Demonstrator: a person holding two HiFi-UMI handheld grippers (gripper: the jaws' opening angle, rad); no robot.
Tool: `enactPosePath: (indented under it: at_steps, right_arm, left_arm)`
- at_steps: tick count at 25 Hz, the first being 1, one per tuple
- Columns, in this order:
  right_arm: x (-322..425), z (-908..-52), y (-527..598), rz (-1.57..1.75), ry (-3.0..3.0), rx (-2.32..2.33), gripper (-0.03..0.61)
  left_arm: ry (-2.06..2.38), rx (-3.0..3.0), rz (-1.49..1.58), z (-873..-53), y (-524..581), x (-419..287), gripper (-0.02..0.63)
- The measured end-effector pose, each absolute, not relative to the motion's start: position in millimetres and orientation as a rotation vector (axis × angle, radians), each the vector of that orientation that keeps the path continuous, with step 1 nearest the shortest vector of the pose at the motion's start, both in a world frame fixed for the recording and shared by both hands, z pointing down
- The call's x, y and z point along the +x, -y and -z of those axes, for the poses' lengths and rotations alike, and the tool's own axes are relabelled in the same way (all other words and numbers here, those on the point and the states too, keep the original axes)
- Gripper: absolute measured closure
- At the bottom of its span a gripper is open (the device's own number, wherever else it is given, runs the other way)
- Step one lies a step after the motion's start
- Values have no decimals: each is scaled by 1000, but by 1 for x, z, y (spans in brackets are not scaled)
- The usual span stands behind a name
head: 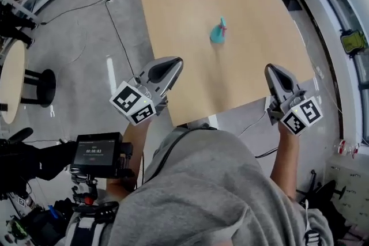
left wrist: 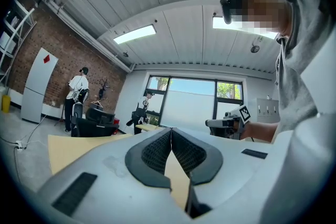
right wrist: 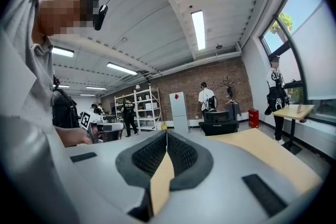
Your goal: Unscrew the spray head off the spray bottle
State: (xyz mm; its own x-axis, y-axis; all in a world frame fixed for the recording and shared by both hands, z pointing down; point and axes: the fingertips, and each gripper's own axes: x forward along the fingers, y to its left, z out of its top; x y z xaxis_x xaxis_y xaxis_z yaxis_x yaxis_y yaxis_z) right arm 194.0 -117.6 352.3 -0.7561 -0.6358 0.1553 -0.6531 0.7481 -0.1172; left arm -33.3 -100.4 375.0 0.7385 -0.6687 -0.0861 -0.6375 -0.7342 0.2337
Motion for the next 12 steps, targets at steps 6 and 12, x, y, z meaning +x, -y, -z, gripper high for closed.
enactPosePath:
  at_steps: [6,12]
  right_arm:
    - [186,-355,141,-231,2802,1115,572]
    - [187,-364,114,-286,2770,1106,572]
  left_arm:
    - [966,2754,261,-393,136,-41,609]
    - [883,2710,176,-433,137,-25,609]
